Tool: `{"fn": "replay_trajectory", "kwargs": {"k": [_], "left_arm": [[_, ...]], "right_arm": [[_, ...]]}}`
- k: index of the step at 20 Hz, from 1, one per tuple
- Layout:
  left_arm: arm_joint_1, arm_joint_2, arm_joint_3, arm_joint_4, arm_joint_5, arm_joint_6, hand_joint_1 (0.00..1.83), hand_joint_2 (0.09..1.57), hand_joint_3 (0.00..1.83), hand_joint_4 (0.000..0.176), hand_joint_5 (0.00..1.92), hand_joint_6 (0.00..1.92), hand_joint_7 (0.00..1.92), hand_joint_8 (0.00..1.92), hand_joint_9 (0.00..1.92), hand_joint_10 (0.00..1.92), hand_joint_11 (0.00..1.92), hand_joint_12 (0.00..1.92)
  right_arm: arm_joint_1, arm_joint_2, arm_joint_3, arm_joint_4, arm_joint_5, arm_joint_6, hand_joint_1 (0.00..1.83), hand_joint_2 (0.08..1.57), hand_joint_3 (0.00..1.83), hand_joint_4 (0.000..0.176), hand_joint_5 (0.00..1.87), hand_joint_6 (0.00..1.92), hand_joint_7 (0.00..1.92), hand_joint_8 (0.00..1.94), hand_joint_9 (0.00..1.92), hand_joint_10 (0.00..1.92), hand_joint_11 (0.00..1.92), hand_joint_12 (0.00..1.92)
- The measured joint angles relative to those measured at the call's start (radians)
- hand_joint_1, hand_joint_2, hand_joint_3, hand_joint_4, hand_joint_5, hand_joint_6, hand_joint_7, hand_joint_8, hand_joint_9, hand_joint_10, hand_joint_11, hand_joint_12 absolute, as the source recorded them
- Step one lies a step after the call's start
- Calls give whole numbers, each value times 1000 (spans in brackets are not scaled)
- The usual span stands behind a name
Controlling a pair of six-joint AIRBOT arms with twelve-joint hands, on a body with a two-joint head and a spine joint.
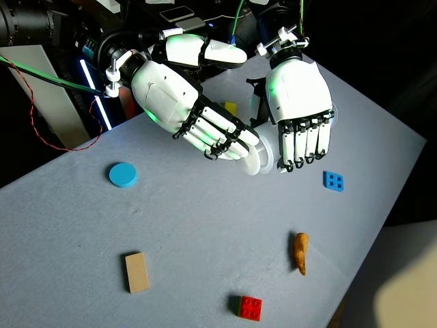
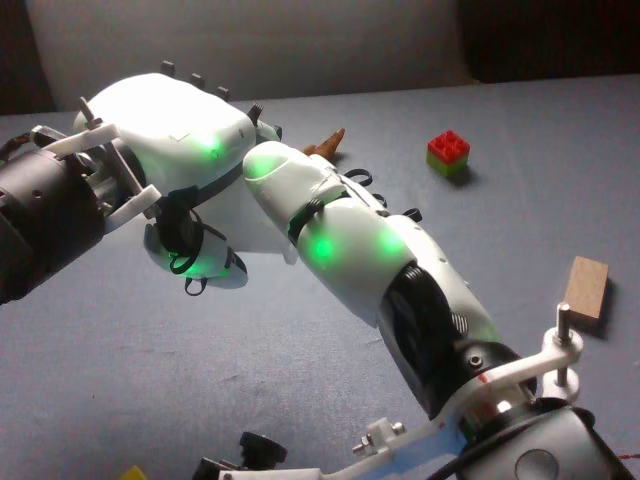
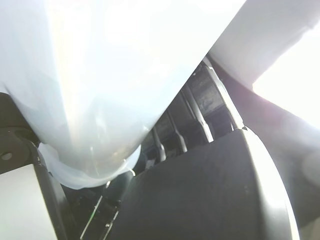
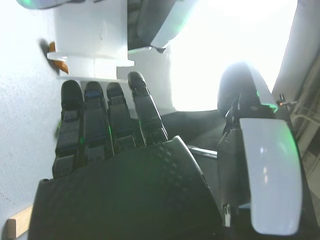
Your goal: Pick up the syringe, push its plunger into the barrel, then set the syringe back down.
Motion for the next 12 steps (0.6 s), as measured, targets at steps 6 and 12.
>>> {"fn": "replay_trajectory", "kwargs": {"k": [6, 12], "left_arm": [[1, -6, -7, 0, 15, -23, 1492, 1118, 0, 0, 925, 909, 907, 1051, 942, 1118, 743, 1620], [29, -54, 1, 0, 40, -37, 1492, 1118, 0, 0, 925, 909, 908, 1051, 943, 1118, 743, 1620]], "right_arm": [[-32, 105, -28, -81, -83, 2, 53, 1093, 0, 0, 105, 0, 108, 0, 114, 0, 0, 445], [-54, 234, -64, -140, -159, 4, 53, 1093, 0, 0, 105, 0, 108, 0, 114, 0, 0, 445]]}}
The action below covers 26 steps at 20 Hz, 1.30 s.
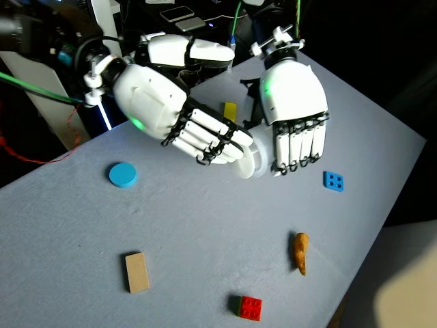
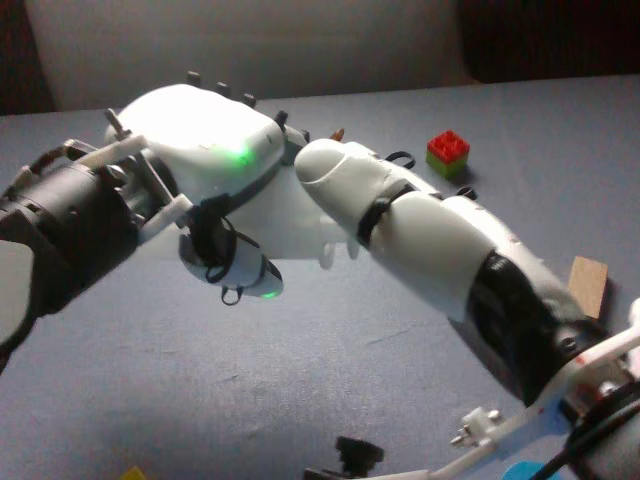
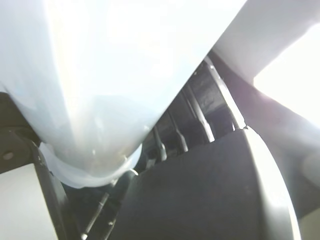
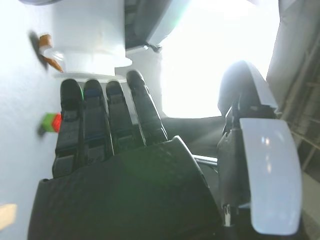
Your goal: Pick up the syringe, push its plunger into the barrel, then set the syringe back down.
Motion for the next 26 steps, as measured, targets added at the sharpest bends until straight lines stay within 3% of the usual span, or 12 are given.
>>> {"fn": "replay_trajectory", "kwargs": {"k": [7, 12, 14, 17, 22, 25, 26], "left_arm": [[58, -79, 45, 4, 0, -3, 1492, 1118, 0, 0, 925, 909, 908, 1051, 943, 1118, 743, 1620], [84, -133, 80, 1, 6, -13, 1492, 1118, 0, 0, 925, 909, 907, 1051, 942, 1118, 743, 1620], [91, -151, 101, 1, 9, -15, 1492, 1120, 1, 0, 910, 946, 898, 1071, 935, 1117, 750, 1602], [104, -167, 109, 2, 16, -15, 1493, 1111, 0, 0, 925, 963, 900, 1051, 970, 1021, 776, 1566], [142, -180, 120, 2, 19, -15, 1493, 1111, 0, 0, 923, 965, 906, 1053, 959, 1029, 782, 1564], [154, -184, 127, 5, 29, -15, 1492, 1120, 3, 0, 902, 997, 892, 1086, 924, 1084, 759, 1581], [154, -185, 127, 4, 24, -16, 1492, 1121, 2, 0, 880, 1005, 878, 1098, 930, 1078, 799, 1571]], "right_arm": [[-32, 174, -24, -89, -67, -39, 53, 1093, 0, 0, 105, 0, 108, 0, 114, 0, 0, 445], [-83, 314, -28, -257, -337, -50, 53, 1093, 0, 0, 105, 0, 108, 0, 114, 0, 0, 445], [-105, 320, -19, -264, -401, -51, 59, 1092, 0, 0, 110, 1, 117, 2, 123, 2, 0, 466], [-122, 314, -3, -380, -408, -74, 47, 1111, 2, 0, 95, 5, 104, 2, 118, 4, 0, 395], [-93, 337, -8, -401, -392, -237, 39, 1112, 1, 0, 86, 0, 89, 0, 102, 1, 0, 369], [-43, 367, -39, -422, -330, -424, 32, 1110, 0, 0, 87, 3, 90, 3, 103, 3, 0, 408], [-38, 391, -55, -423, -341, -529, 52, 1106, 0, 0, 89, 3, 87, 1, 101, 2, 0, 424]]}}
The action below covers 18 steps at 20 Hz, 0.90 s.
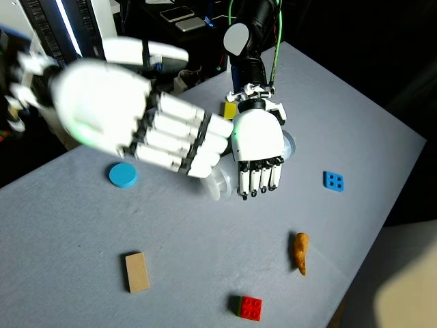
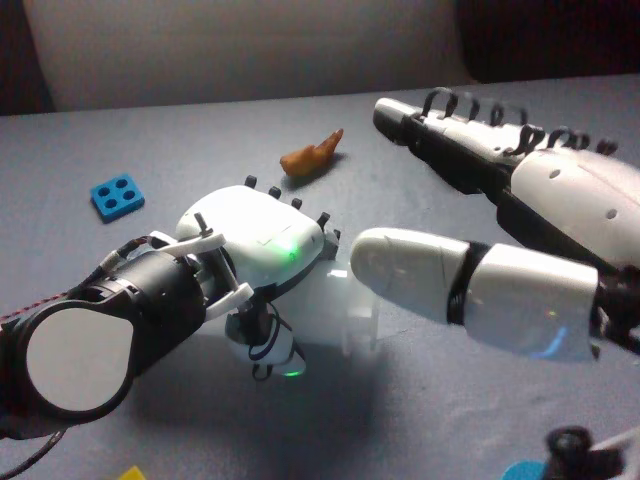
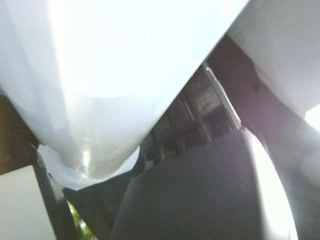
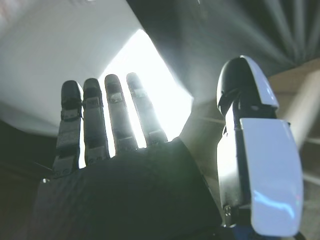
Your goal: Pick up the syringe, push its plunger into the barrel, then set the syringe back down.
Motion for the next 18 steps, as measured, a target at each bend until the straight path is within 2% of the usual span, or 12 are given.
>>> {"fn": "replay_trajectory", "kwargs": {"k": [3, 5, 6, 8, 9, 10, 11, 12, 13, 15, 17, 18], "left_arm": [[0, -3, 5, -2, 6, 0, 1489, 1134, 1, 0, 877, 1048, 861, 1120, 903, 1121, 732, 1611], [2, -5, 4, 0, 6, 0, 1489, 1149, 2, 0, 788, 1145, 867, 1139, 889, 1149, 704, 1630], [4, -5, 4, 0, 5, 0, 1386, 1168, 2, 0, 752, 1241, 866, 1164, 862, 1259, 676, 1371], [8, -5, 1, 0, 11, 0, 1352, 1189, 0, 0, 709, 1309, 842, 1197, 830, 1321, 667, 1265], [10, -5, -2, 0, 17, 0, 1197, 1228, 0, 0, 683, 1376, 836, 1263, 790, 978, 646, 1243], [13, -6, -2, 0, 17, 0, 1079, 1266, 0, 0, 686, 1408, 757, 809, 753, 793, 575, 1214], [14, -11, -2, -2, 21, 0, 858, 1247, 0, 0, 632, 786, 783, 488, 765, 597, 546, 1138], [14, -14, -1, -3, 22, 1, 773, 1230, 0, 0, 697, 412, 818, 302, 789, 463, 537, 1094], [14, -17, -2, -2, 25, 4, 681, 1213, 0, 0, 684, 189, 780, 141, 763, 303, 480, 1012], [13, -20, -1, 8, 32, 4, 523, 1193, 0, 0, 636, 23, 685, 11, 671, 76, 305, 947], [13, -26, -1, 9, 43, 5, 407, 1119, 0, 0, 419, 0, 404, 0, 353, 2, 29, 800], [13, -30, -1, 7, 43, 5, 379, 1098, 0, 0, 358, 0, 338, 2, 279, 1, 5, 686]], "right_arm": [[27, 11, -22, 71, -32, -135, 57, 1109, 0, 0, 85, 0, 91, 2, 112, 4, 0, 440], [73, 22, -41, 113, -25, -283, 36, 1109, 0, 0, 96, 2, 98, 2, 121, 3, 0, 480], [95, 23, -53, 165, -18, -370, 25, 1110, 1, 0, 79, 2, 84, 2, 102, 3, 0, 429], [153, 10, -92, 389, -2, -661, 63, 1109, 0, 0, 91, 7, 93, 5, 107, 5, 0, 419], [169, 0, -106, 466, 12, -744, 58, 1111, 0, 0, 105, 7, 104, 5, 116, 6, 0, 456], [175, -6, -117, 515, 24, -787, 55, 1110, 0, 0, 96, 2, 97, 1, 106, 2, 0, 424], [182, -10, -119, 533, 34, -805, 51, 1109, 0, 0, 89, 0, 93, 0, 100, 0, 0, 409], [182, -10, -119, 532, 45, -806, 42, 1109, 0, 0, 93, 1, 101, 2, 107, 2, 0, 422], [182, -4, -117, 528, 51, -803, 45, 1112, 1, 0, 84, 1, 92, 2, 101, 1, 0, 403], [182, -2, -106, 532, 32, -791, 29, 1112, 0, 0, 79, 2, 90, 3, 101, 2, 0, 389], [181, -2, -99, 531, 0, -790, 46, 1111, 0, 0, 76, 1, 89, 2, 95, 0, 0, 383], [181, -2, -100, 525, -15, -785, 41, 1114, 1, 0, 66, 1, 82, 1, 87, 0, 0, 360]]}}
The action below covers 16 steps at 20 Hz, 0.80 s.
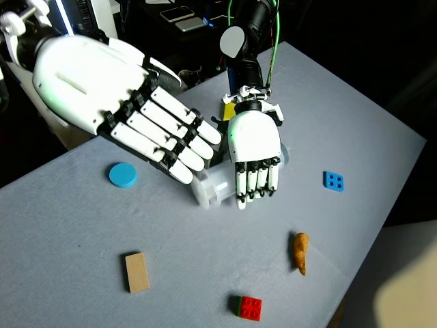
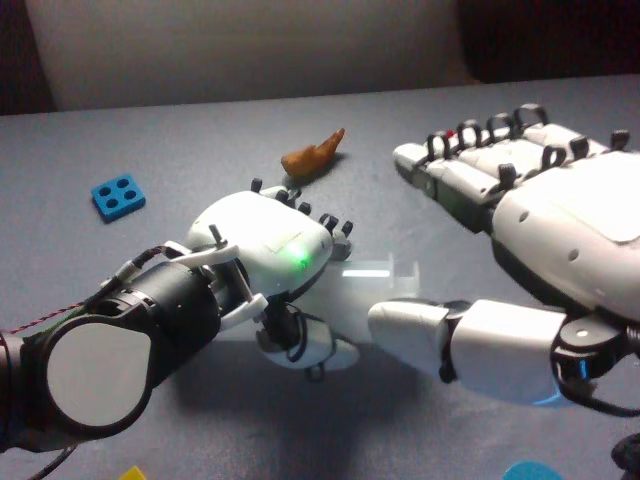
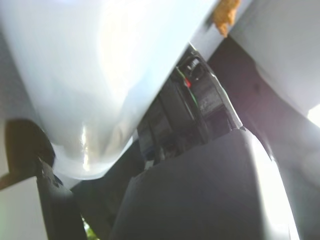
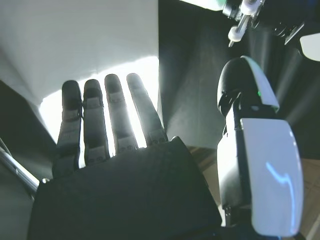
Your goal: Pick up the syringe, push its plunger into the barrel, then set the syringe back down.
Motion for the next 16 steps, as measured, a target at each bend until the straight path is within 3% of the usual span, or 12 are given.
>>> {"fn": "replay_trajectory", "kwargs": {"k": [5, 10, 16], "left_arm": [[0, -5, 0, -2, -9, 0, 279, 1011, 0, 0, 87, 3, 64, 6, 22, 3, 0, 21], [-14, 2, -15, -3, -40, 2, 170, 945, 0, 0, 0, 0, 0, 0, 0, 0, 0, 0], [-58, 103, -55, 11, -62, 0, 124, 951, 0, 0, 0, 0, 0, 0, 0, 0, 0, 0]], "right_arm": [[-14, -3, 0, -35, -12, 34, 60, 1105, 0, 0, 81, 1, 86, 1, 91, 1, 0, 356], [-14, -11, 0, -46, -5, 55, 66, 1106, 0, 0, 80, 2, 87, 1, 100, 2, 0, 369], [-14, -11, 0, -48, 2, 69, 37, 1115, 1, 0, 83, 3, 94, 2, 95, 1, 0, 345]]}}
